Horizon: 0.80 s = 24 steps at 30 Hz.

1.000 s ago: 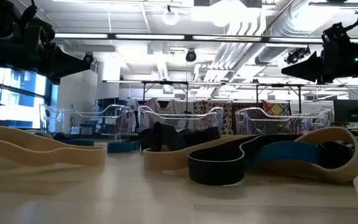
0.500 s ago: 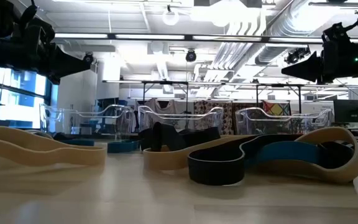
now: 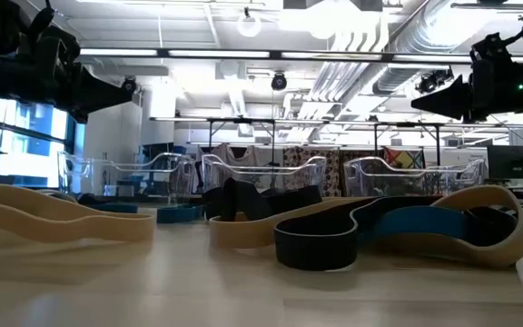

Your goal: Sort rubber bands into baskets

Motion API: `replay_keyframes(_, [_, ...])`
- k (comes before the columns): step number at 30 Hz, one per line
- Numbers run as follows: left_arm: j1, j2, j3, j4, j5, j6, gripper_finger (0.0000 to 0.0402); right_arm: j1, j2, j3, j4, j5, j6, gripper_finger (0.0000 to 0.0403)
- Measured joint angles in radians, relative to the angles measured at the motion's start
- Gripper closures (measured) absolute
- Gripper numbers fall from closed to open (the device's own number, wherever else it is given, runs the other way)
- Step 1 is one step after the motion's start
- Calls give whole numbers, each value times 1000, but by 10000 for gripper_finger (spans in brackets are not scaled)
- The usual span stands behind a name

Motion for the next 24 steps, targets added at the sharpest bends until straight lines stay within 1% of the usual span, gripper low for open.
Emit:
replay_keyframes(13, [0, 0, 0, 3, 0, 0, 401, 0, 0, 0, 0, 0, 0, 403])
replay_keyframes(16, [0, 0, 0, 36, -1, -3, 401, 0, 0, 0, 0, 0, 0, 403])
replay_keyframes(17, [0, 0, 0, 44, 21, -13, 401, 0, 0, 0, 0, 0, 0, 403])
replay_keyframes(20, [-7, 3, 19, 51, 173, -43, 401, 0, 0, 0, 0, 0, 0, 403])
replay_keyframes(24, [-32, 19, 74, 45, 247, -50, 401, 0, 0, 0, 0, 0, 0, 403])
